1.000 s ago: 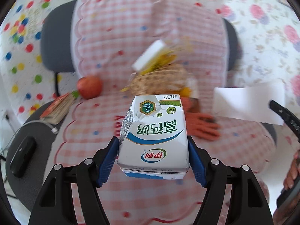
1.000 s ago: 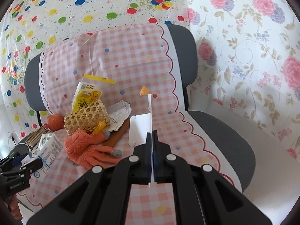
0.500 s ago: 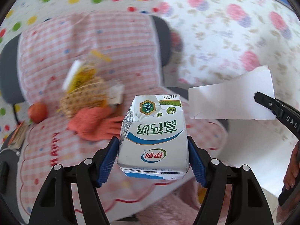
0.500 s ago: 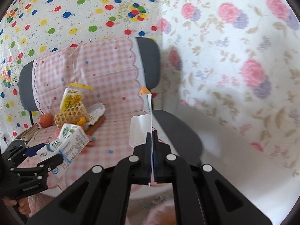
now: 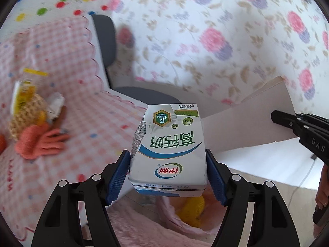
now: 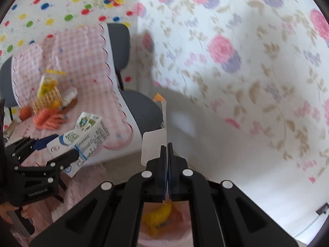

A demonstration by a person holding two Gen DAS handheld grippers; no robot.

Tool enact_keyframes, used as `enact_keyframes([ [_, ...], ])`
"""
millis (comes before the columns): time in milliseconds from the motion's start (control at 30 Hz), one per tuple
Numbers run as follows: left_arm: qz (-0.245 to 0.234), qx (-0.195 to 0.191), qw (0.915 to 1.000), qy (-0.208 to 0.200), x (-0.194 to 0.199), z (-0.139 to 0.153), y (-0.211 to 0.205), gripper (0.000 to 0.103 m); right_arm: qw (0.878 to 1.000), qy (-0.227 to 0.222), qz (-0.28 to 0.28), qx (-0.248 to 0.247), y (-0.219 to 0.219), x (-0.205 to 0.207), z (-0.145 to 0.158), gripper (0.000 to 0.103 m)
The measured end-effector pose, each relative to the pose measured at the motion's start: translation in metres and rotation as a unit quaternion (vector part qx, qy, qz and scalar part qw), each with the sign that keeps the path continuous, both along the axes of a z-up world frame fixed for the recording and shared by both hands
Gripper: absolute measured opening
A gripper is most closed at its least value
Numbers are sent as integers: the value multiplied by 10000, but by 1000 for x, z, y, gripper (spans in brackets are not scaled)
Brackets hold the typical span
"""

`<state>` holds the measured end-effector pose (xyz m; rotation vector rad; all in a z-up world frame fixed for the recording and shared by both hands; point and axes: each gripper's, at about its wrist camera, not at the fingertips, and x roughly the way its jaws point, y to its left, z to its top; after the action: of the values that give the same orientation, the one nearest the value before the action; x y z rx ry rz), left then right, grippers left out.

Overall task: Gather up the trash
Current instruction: 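Carry the milk carton over the bin and open the left tool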

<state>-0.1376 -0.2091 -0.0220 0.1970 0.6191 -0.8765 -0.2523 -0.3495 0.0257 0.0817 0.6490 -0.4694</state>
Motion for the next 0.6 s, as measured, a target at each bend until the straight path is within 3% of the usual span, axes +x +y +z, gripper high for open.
enact_keyframes([
  [167,-400,222,9987,235,-5,-22,-22,72,9987,440,-164,204,-13,-6,-28,1],
  [500,-523,584,9936,816,11,-56,-61,76,9947,892,-223,464,-34,4,-64,2],
  [567,-526,578,9926,924,14,-59,-66,89,9942,940,-262,462,-38,6,-71,2],
  [600,-508,576,9925,947,16,-60,-67,89,9940,959,-268,456,-40,7,-74,2],
])
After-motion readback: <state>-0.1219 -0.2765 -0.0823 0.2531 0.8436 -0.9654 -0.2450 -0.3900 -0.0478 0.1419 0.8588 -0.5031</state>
